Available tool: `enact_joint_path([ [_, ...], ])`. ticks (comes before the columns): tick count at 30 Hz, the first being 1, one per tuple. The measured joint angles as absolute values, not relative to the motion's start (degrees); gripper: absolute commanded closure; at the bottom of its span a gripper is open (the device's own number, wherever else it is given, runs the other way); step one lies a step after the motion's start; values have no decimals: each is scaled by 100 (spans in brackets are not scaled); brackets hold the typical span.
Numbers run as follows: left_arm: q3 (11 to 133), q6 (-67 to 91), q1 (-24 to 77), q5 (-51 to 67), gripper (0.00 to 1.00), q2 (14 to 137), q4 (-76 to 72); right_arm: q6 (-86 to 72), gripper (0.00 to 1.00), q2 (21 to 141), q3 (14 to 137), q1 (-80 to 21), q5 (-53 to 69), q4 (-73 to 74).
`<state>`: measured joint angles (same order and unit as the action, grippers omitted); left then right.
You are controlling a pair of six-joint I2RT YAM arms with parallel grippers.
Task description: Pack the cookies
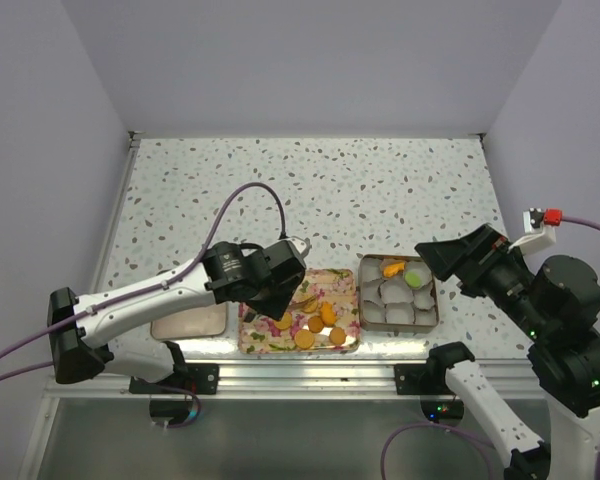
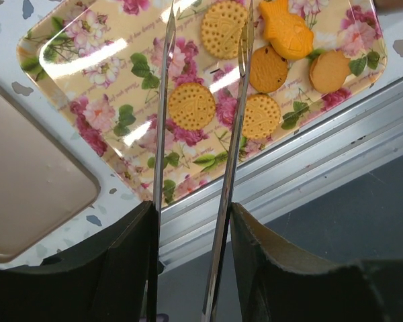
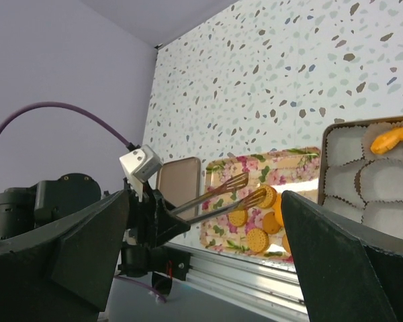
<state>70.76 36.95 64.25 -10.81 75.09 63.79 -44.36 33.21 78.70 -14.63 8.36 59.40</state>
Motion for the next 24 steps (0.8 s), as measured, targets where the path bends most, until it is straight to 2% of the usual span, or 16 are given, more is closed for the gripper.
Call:
enact_joint_path([
  [17,6866,3793,6812,-1024,48,7634,6346,-4558,1,2941,7824,-1461,840,6228],
  [20,6866,3795,6840,-1061,52,7747,6346,-4582,1,2888,7824,-1461,838,6261],
  [21,6866,3795,6845,-1068,58,7782,6346,-4587,1,2884,7824,-1461,838,6272],
  [24,6877,3820,6845,-1103,65,7843,6348,-4604,1,2880,7824,-1461,838,6302],
])
